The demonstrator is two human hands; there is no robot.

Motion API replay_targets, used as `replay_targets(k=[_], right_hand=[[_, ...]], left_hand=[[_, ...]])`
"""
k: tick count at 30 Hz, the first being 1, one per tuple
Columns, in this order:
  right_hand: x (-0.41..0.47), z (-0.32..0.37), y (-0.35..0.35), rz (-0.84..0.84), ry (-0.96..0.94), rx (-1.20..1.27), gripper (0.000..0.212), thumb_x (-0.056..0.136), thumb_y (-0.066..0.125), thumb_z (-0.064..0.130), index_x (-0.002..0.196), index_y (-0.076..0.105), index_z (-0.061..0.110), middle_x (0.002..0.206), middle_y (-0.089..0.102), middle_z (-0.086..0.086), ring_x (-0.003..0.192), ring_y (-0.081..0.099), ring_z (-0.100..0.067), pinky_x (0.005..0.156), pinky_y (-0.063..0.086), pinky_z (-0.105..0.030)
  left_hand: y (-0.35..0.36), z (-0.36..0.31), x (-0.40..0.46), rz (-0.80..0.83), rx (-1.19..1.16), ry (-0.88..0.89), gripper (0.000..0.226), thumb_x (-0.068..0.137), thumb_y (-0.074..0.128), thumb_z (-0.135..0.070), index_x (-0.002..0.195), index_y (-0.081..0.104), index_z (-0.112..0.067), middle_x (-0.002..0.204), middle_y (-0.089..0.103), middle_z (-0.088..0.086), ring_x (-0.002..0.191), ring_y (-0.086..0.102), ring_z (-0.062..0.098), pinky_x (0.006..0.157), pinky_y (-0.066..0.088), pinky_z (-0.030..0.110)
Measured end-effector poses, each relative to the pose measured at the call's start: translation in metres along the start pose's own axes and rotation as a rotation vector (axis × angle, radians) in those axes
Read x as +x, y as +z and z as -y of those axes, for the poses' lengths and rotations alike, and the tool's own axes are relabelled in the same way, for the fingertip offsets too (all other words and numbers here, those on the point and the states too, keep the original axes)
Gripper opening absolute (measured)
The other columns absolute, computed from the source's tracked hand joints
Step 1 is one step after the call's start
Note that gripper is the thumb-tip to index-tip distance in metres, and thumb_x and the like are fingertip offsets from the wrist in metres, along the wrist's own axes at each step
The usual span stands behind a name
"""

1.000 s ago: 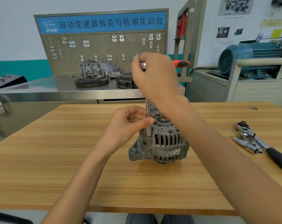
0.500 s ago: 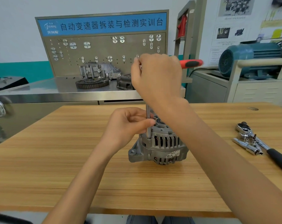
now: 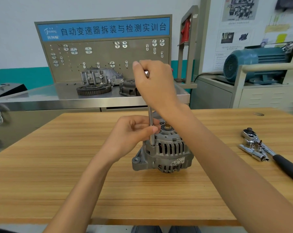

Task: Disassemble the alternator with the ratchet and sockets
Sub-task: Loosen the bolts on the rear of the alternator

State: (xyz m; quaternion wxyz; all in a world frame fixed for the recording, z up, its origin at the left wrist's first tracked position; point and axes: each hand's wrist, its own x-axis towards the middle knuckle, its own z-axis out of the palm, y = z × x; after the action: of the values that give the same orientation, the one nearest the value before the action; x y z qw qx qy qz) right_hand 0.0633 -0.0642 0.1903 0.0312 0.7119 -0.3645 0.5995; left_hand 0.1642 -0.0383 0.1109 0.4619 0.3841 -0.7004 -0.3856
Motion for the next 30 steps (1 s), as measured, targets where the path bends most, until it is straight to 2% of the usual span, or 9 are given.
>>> replay_targets(k=[3,5,12,15,17,20,22,24,30], right_hand=[[-0.002,0.001,0.0,-0.039,-0.015,-0.597,0.028,0.097,0.034,0.025,0.072,0.044,0.019,0.065,0.043,0.002,0.068,0.041,-0.02,0.071,0.024,-0.032],[-0.002,0.003,-0.001,-0.051,-0.011,-0.693,0.025,0.097,0.032,0.026,0.075,0.044,0.021,0.069,0.044,0.001,0.071,0.04,-0.021,0.072,0.021,-0.033],[0.003,-0.008,-0.005,0.053,0.006,0.225,0.054,0.095,0.048,0.008,0.045,0.029,0.018,0.042,0.025,0.011,0.043,0.03,-0.007,0.053,0.027,-0.02],[0.005,-0.01,-0.008,0.163,0.034,0.44,0.046,0.094,0.045,0.006,0.048,0.043,0.003,0.049,0.031,-0.007,0.051,0.035,-0.031,0.06,0.031,-0.029],[0.006,-0.009,-0.009,0.171,0.035,0.442,0.047,0.095,0.044,0.005,0.048,0.041,0.006,0.049,0.031,-0.009,0.05,0.034,-0.03,0.059,0.029,-0.029],[0.005,-0.006,-0.006,0.09,-0.029,0.087,0.048,0.096,0.046,0.012,0.05,0.036,0.016,0.045,0.03,0.005,0.045,0.031,-0.008,0.056,0.027,-0.025],[0.001,0.0,-0.002,0.005,-0.034,-0.418,0.038,0.097,0.039,0.022,0.06,0.043,0.017,0.053,0.04,0.004,0.055,0.04,-0.015,0.065,0.029,-0.029],[-0.003,0.003,0.0,-0.079,-0.033,-0.576,0.036,0.097,0.035,0.025,0.063,0.041,0.019,0.059,0.042,0.003,0.062,0.041,-0.019,0.072,0.028,-0.032],[0.005,-0.008,-0.006,0.089,-0.023,0.222,0.053,0.096,0.048,0.01,0.047,0.03,0.019,0.043,0.025,0.011,0.043,0.028,-0.006,0.052,0.024,-0.017]], left_hand=[[0.006,0.0,0.001,-0.097,0.04,0.01,0.018,0.082,0.071,-0.008,0.083,0.072,-0.026,0.08,0.075,0.009,0.077,0.07,0.012,0.069,0.059,0.025],[0.008,0.0,0.002,-0.123,0.065,0.016,0.016,0.081,0.072,-0.009,0.083,0.073,-0.026,0.081,0.074,0.014,0.076,0.068,0.019,0.073,0.059,0.031],[0.0,-0.002,-0.003,0.014,-0.002,-0.002,0.022,0.087,0.065,-0.006,0.098,0.069,-0.025,0.092,0.076,-0.006,0.092,0.07,0.008,0.078,0.056,0.02],[0.0,-0.002,-0.003,0.013,-0.001,-0.005,0.02,0.086,0.065,-0.007,0.095,0.07,-0.024,0.09,0.076,-0.005,0.091,0.071,0.007,0.075,0.057,0.019],[0.0,-0.002,-0.002,-0.001,0.0,-0.006,0.017,0.085,0.067,-0.008,0.092,0.071,-0.022,0.087,0.076,-0.004,0.088,0.071,0.008,0.072,0.057,0.018],[0.002,0.0,-0.002,-0.045,-0.009,0.002,0.016,0.083,0.068,-0.007,0.088,0.072,-0.023,0.083,0.075,0.007,0.087,0.071,0.016,0.07,0.057,0.019],[0.004,0.002,-0.002,-0.088,-0.001,0.012,0.016,0.082,0.07,-0.007,0.084,0.072,-0.023,0.083,0.072,0.02,0.083,0.068,0.023,0.07,0.059,0.024],[0.005,0.003,-0.002,-0.105,0.025,0.028,0.017,0.082,0.07,-0.007,0.083,0.073,-0.024,0.082,0.073,0.016,0.082,0.069,0.026,0.074,0.058,0.029],[0.0,0.001,-0.002,0.003,-0.01,0.002,0.02,0.084,0.068,-0.008,0.093,0.071,-0.026,0.089,0.076,-0.003,0.092,0.071,0.01,0.08,0.057,0.022]])
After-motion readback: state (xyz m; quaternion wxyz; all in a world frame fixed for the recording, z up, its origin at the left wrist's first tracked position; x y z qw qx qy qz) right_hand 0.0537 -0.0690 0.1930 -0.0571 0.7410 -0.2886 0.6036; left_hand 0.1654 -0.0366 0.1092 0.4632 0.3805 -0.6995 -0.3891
